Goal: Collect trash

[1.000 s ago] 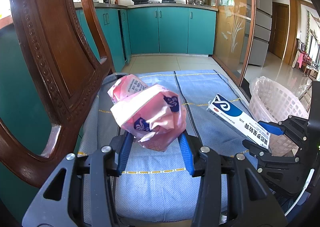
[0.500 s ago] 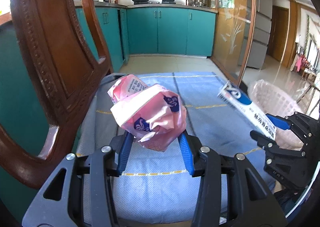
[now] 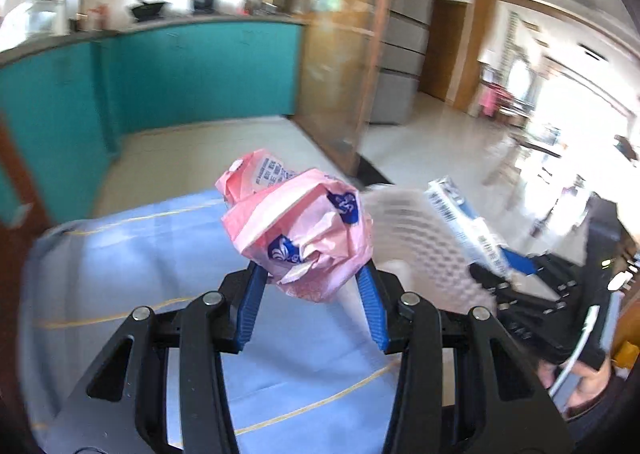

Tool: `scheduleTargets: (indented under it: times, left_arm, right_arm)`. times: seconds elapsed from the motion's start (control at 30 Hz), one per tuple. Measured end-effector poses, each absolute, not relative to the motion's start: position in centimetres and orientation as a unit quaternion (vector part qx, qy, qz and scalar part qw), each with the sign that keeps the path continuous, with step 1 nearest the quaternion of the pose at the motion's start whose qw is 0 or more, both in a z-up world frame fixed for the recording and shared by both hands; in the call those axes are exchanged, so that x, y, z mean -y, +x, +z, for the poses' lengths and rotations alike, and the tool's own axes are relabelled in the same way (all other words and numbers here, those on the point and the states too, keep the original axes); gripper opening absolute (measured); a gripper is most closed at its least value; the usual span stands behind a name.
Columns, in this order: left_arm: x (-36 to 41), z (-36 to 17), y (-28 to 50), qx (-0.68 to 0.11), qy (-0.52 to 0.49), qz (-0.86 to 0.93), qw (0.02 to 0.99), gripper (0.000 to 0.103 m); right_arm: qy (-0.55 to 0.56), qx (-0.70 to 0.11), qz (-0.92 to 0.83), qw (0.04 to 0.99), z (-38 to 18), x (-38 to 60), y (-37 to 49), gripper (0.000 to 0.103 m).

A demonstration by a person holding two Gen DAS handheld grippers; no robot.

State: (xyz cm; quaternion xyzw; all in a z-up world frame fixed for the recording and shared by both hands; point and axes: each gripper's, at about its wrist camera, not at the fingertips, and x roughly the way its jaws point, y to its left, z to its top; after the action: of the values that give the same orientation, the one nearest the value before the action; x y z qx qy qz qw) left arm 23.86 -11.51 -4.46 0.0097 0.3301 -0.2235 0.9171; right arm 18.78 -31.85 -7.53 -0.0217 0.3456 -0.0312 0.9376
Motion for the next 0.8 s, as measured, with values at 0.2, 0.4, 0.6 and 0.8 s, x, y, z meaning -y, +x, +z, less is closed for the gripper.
scheduleTargets:
  times: [0.2,0.4,0.6,0.8]
  left_arm:
    - [19.6,-6.9,25.6,-0.36,0.043,-0.29,0.886,0.051]
    - [21.1,-7.2,25.4,-0.355,0.052,-0.285,0.889,0.068]
    - [17.4,-5.1,23.2,-0.311,0.064,-0.22,0.922,0.082]
    - [11.8,-2.6,18.3,-0.26,0.063,-0.125,0.956,0.095]
  right_arm:
    - [0.045,-0.385,-0.076,0.919,-9.4,37.2,19.2,0.048]
    - [0.056,-0.399,-0.074,0.912,-9.9,38.0,19.4,0.072]
    - [0.02,-0.377,-0.067,0.923,-8.8,34.9,18.9,0.075]
    - [-0.032,-0.28,-0.046,0.958,-6.1,31.0,15.5,0.089]
